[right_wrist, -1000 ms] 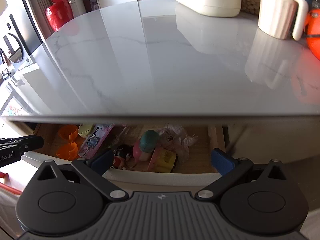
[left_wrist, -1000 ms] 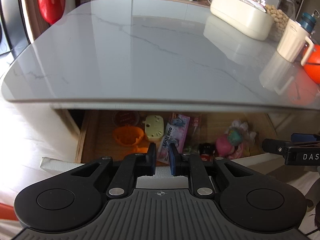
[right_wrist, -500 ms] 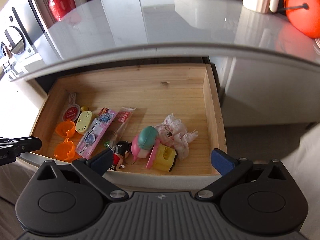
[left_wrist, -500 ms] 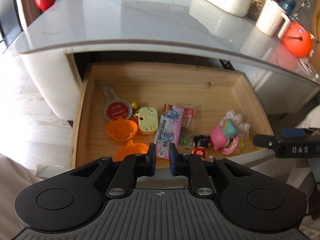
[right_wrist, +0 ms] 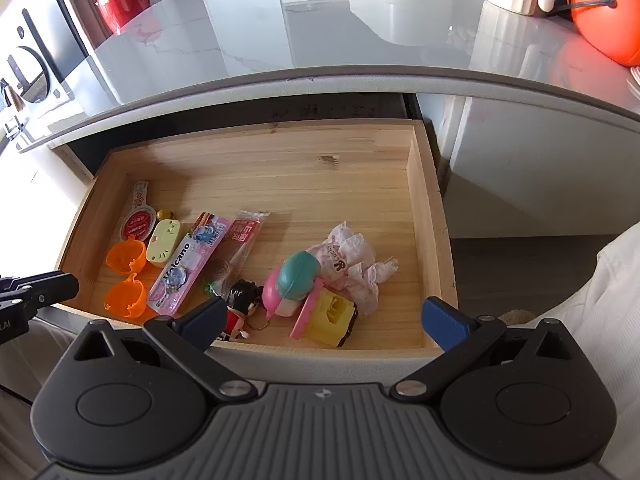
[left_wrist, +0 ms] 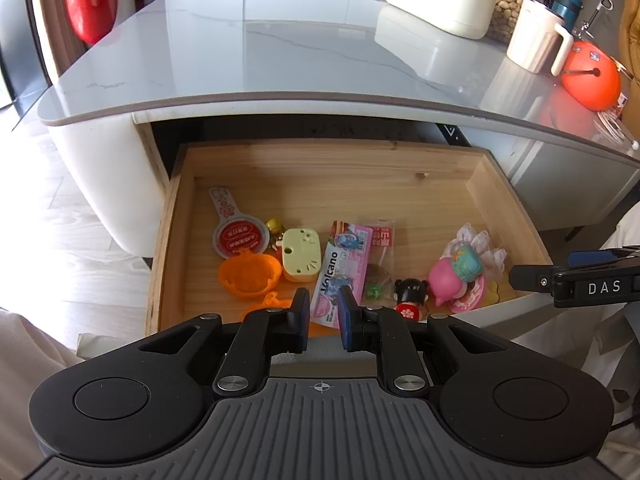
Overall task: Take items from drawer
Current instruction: 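Reach the left gripper into the drawer toward the pink Volcano package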
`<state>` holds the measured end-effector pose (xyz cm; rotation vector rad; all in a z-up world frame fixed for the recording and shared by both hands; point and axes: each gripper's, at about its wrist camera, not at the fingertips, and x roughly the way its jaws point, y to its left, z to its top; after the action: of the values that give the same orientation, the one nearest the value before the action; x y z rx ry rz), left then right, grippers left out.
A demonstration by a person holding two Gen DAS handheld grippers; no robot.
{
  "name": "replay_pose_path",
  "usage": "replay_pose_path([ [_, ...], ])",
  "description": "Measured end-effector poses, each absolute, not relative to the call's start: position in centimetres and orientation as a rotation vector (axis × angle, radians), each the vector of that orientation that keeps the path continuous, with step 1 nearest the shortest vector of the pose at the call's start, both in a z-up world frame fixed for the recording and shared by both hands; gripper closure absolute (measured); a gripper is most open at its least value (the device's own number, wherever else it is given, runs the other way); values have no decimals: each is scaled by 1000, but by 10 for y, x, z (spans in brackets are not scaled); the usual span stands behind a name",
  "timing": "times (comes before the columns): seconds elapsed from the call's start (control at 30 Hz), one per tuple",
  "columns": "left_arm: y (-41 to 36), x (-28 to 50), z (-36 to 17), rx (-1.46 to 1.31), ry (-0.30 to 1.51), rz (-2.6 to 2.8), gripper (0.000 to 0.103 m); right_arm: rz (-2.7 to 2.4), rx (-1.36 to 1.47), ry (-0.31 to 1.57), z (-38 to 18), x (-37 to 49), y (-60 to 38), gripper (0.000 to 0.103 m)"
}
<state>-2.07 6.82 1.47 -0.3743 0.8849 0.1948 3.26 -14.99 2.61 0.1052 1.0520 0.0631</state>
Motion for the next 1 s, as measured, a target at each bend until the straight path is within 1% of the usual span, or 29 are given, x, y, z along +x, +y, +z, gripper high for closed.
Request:
replay_pose_path([
  [0.23, 68, -20, 15, -371, 890, 194, 85, 73, 107, 1031, 26, 29, -151, 0],
  [0.37, 70, -19, 15, -363, 900, 191, 87, 80, 107, 1031, 25, 30, -151, 0],
  [0.43, 72, -17, 15, -367, 906, 187, 87, 105, 121, 1050, 23, 35, -152, 1],
  [0.5, 75, -16, 14, -389, 911, 170, 87, 117, 148, 1079, 20, 42, -156, 6],
  [0.63, 85, -17, 19, -426, 886, 122, 86, 138, 165, 1101, 20, 56, -162, 7],
  [0.87, 102, 7, 30, -371, 877, 111, 86, 251, -8, 1013, 49, 81, -171, 7],
  [1.0, 108, 35, 29, -312, 956, 74, 86, 349, -133, 1027, 51, 105, -175, 7],
])
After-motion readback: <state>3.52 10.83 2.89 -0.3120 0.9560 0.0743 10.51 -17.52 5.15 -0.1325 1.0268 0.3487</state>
